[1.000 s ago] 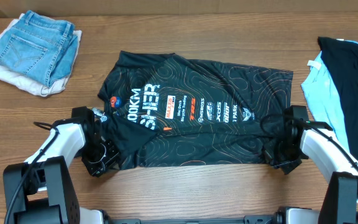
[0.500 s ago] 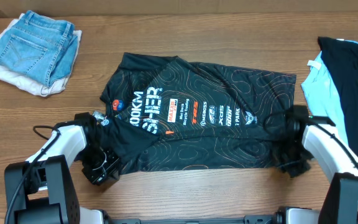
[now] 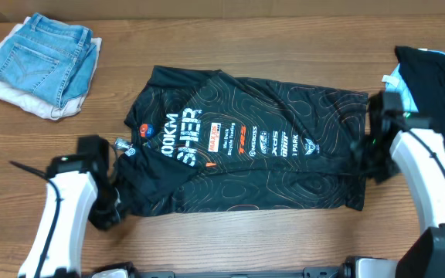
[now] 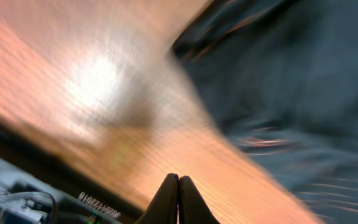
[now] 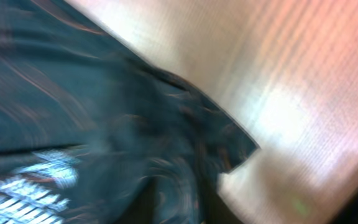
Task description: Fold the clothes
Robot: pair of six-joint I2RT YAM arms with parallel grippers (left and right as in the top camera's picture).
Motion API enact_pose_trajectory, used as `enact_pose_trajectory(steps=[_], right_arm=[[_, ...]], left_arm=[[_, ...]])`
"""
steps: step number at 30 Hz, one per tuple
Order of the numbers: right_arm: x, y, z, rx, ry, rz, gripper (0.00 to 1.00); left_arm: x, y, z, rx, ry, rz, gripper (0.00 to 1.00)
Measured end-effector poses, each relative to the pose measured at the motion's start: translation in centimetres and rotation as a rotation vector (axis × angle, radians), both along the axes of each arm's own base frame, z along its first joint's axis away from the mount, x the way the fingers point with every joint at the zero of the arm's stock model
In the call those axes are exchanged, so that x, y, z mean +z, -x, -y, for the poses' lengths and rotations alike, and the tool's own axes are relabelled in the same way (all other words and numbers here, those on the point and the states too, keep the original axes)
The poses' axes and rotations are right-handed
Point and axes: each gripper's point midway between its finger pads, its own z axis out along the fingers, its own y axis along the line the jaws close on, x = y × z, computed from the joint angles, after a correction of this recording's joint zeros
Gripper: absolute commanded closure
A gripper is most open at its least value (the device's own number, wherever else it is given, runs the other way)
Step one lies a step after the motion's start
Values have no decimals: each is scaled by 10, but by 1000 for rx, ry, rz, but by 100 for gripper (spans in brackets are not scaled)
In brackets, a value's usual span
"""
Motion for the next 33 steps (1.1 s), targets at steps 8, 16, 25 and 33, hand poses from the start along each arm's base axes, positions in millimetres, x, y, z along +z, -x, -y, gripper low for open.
enact_pose_trajectory(steps=[8,16,25,33], right_arm=[[85,-93,3,222,56,358,0],[79,-100,-15,355,-23,364,0],[48,-103,-19,407,-61,272,0],[20,-98,-20,423,-84,196,0]], left_arm=[[111,-132,-1,-182,-2,568,0],[143,-250,5,-367,14,872,0],[30,-346,26,-428,245,740,9],[15,-402,65,-514,304,787,9]])
